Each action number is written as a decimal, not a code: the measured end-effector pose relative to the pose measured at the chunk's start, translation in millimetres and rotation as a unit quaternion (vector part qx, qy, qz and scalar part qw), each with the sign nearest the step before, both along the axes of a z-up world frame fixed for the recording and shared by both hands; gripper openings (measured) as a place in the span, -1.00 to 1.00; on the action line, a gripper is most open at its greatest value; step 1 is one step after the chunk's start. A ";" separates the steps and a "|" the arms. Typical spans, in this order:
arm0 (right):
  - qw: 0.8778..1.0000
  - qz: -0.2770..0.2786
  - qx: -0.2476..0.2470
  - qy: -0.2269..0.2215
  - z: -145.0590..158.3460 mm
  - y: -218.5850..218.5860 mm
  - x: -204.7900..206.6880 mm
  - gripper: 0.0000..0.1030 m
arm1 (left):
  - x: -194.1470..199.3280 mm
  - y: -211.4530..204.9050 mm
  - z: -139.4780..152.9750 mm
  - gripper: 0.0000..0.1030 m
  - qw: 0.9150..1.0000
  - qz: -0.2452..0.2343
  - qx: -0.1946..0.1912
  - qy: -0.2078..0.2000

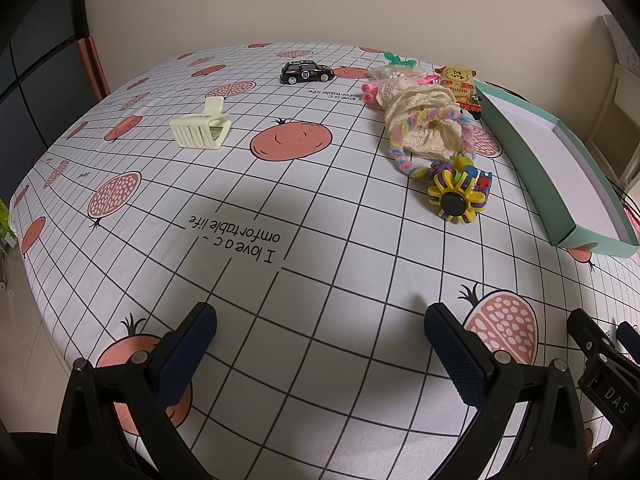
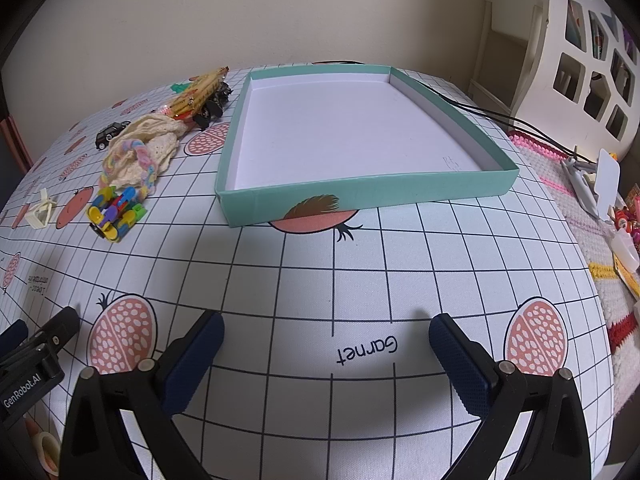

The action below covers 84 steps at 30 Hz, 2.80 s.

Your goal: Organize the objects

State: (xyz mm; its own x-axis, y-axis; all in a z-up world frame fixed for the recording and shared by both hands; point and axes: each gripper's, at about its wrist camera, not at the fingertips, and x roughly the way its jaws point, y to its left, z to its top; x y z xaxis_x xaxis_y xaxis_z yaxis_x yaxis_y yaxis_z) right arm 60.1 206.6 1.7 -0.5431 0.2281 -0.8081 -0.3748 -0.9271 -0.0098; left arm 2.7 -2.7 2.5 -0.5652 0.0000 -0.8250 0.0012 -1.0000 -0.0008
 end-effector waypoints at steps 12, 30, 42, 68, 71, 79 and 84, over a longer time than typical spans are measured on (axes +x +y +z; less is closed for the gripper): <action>1.000 0.000 0.000 0.000 -0.1 -0.2 0.0 1.00 | -0.1 0.5 -0.2 1.00 1.000 0.000 0.000 0.000; 0.999 0.004 -0.015 -0.029 2.8 4.7 -7.8 1.00 | -4.9 0.6 0.7 1.00 1.000 -0.001 0.000 -0.009; 0.998 0.060 -0.026 0.014 78.6 -15.9 -42.8 1.00 | -58.5 -17.8 52.6 1.00 0.997 0.026 0.024 -0.065; 0.971 0.199 -0.067 -0.114 35.4 -82.1 -154.9 0.94 | -188.4 -117.5 35.2 1.00 0.994 0.067 0.021 -0.078; 0.968 0.202 -0.064 -0.132 25.9 -86.1 -153.1 0.94 | -189.8 -112.6 29.6 1.00 0.994 0.064 0.011 -0.082; 0.966 0.206 -0.058 -0.147 19.4 -88.8 -150.6 0.78 | -189.9 -108.1 19.3 0.83 0.994 0.061 0.013 -0.086; 0.965 0.207 -0.061 -0.152 17.3 -91.5 -153.3 0.61 | -190.5 -105.1 14.6 0.56 0.994 0.057 0.007 -0.092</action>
